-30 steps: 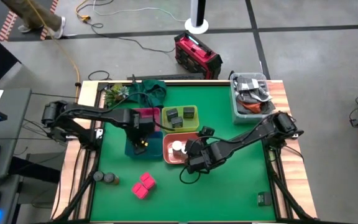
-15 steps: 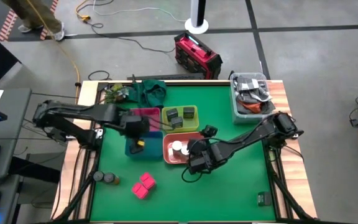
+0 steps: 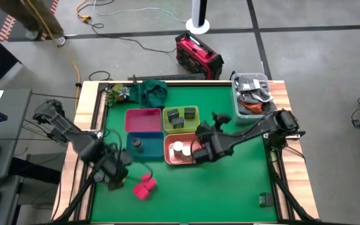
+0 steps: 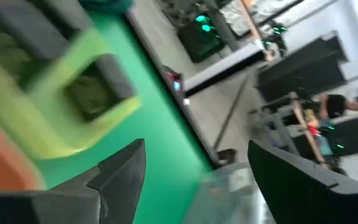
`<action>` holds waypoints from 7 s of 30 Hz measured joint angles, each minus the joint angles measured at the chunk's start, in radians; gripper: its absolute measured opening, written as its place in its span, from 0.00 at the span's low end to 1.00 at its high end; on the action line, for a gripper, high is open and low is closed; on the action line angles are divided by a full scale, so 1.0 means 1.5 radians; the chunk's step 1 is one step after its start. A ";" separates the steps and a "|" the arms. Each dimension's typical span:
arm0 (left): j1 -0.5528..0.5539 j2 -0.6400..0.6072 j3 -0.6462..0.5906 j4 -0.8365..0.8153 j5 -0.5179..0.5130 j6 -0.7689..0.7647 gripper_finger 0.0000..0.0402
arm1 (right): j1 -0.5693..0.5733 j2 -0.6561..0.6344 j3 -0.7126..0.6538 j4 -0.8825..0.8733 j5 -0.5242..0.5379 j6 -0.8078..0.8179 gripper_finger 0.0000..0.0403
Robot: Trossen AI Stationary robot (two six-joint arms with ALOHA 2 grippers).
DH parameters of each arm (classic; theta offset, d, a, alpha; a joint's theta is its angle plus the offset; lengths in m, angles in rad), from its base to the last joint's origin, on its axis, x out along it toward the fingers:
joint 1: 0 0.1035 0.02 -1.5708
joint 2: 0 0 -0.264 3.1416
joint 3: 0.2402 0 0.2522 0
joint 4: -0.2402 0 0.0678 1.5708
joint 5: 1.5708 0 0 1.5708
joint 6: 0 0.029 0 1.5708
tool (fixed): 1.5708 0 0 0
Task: Sort spices by type
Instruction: Put the right black seasoning bottle into the blue bin, then put the black seasoning bottle into the blue bin
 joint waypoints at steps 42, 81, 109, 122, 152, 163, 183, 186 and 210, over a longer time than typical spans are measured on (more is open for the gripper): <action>-0.174 0.138 -0.131 0.049 0.029 0.014 0.77 | -0.074 -0.167 -0.001 0.242 0.041 -0.187 0.79; 0.046 -0.054 -0.067 0.029 -0.153 0.188 0.50 | -0.070 -0.167 -0.001 0.244 0.041 -0.199 0.79; 0.449 0.204 0.041 0.083 -0.018 0.693 0.50 | -0.066 -0.167 -0.004 0.046 0.043 -0.052 0.79; 0.481 0.267 0.041 0.094 0.045 0.714 0.50 | -0.112 -0.182 -0.062 0.028 0.057 -0.034 0.79; 0.354 0.115 0.137 -0.126 -0.030 0.499 0.79 | -0.080 -0.193 -0.062 0.042 0.057 -0.028 0.79; 0.025 -0.046 0.020 -0.120 0.015 -0.051 0.79 | -0.077 -0.193 -0.062 0.058 0.058 -0.032 0.79; -0.284 0.061 -0.024 -0.165 -0.046 -0.264 0.79 | -0.077 -0.193 -0.062 0.153 0.056 -0.118 0.79; -0.286 0.065 -0.027 -0.165 -0.046 -0.271 0.79 | -0.077 -0.193 -0.062 0.174 0.050 -0.141 0.79; -0.293 -0.027 -0.221 0.043 0.021 -0.333 0.79 | -0.077 -0.193 -0.061 0.194 0.034 -0.163 0.79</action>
